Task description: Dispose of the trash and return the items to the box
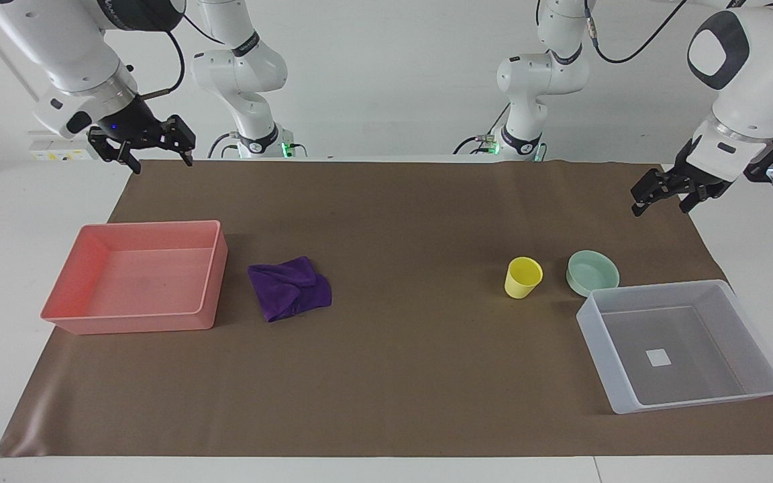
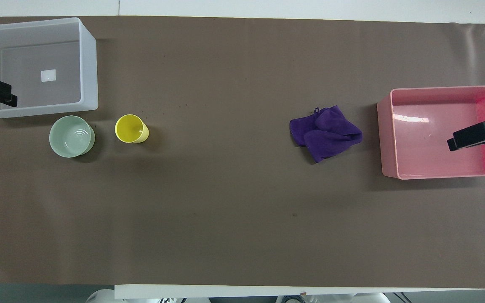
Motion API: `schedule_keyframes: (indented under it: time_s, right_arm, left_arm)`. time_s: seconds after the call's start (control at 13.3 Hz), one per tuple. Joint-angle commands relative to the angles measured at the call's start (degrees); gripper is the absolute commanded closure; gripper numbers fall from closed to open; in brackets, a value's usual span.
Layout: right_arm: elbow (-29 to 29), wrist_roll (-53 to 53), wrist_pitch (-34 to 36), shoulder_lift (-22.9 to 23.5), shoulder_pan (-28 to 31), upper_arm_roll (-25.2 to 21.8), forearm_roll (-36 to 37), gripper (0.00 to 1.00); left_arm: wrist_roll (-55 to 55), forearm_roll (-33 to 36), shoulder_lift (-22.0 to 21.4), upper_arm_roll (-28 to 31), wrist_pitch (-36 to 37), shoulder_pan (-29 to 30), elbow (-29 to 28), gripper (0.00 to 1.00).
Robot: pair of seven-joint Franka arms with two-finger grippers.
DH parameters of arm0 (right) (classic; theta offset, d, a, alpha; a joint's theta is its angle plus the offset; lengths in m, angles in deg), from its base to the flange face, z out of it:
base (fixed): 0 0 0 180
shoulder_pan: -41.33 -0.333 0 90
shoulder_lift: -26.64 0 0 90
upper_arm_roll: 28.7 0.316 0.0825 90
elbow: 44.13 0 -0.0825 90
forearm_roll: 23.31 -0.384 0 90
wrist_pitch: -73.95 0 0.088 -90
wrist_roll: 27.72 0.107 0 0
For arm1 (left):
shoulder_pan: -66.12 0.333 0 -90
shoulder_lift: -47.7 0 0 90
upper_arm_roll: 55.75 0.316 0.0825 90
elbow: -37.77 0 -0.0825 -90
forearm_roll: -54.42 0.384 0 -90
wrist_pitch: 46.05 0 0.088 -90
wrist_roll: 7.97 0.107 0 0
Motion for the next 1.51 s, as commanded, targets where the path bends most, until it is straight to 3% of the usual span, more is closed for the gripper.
schedule_keyframes:
  time_s: [0.0, 0.38, 0.45, 0.68, 0.83, 1.13, 1.2, 1.28, 1.35, 1.43]
  right_arm:
    - [-0.8, -0.6, -1.1, -0.3, 0.6, 0.4, 0.3, 0.00]
    - [-4.8, -0.3, -6.1, -0.1, -0.8, 0.5, -0.6, 0.00]
    - [-5.5, -0.3, -8.2, 1.2, -2.1, 0.5, -0.9, 0.00]
    - [-8.0, 0.8, -17.5, 6.2, -5.8, 0.5, -1.3, 0.00]
    - [-12.6, 1.5, -27.1, 9.0, -9.0, 0.5, -2.0, 0.00]
    - [-16.1, 1.0, -40.2, 17.0, -12.2, 0.5, -2.1, 0.00]
    - [-16.9, 1.0, -43.0, 18.6, -12.8, 0.5, -2.1, 0.00]
    - [-17.5, 1.0, -45.5, 20.1, -12.9, 0.6, -2.1, 0.00]
    - [-18.4, 1.0, -47.2, 21.2, -12.9, 0.8, -2.1, 0.00]
    - [-19.6, 1.1, -48.5, 21.4, -13.0, 1.1, -2.1, 0.02]
  left_arm:
    - [0.9, -0.1, -0.4, 0.4, 1.1, -0.4, 0.3, 0.00]
    - [1.0, 0.0, -0.4, 0.4, 1.1, -0.3, 0.1, 0.00]
    - [1.0, -0.1, -1.6, 0.4, -0.7, 0.1, -2.7, 0.00]
    - [0.1, -0.1, -9.7, 0.6, -21.7, 0.9, -25.8, 0.00]
    - [-0.4, -0.1, -7.7, 0.5, -33.1, 2.6, -33.3, 0.00]
    - [0.3, -0.1, 1.2, 0.5, -43.8, 3.3, -36.1, 0.00]
    - [-0.6, -0.1, 2.5, 0.5, -48.7, 3.3, -37.8, 0.06]
    - [-2.6, -0.1, 3.5, 0.5, -50.9, 3.0, -39.0, 0.74]
    - [-2.3, -0.1, 3.8, 0.5, -51.3, 3.3, -39.3, 1.00]
    - [-1.7, -0.1, 4.2, 0.6, -51.2, 3.3, -38.9, 1.00]
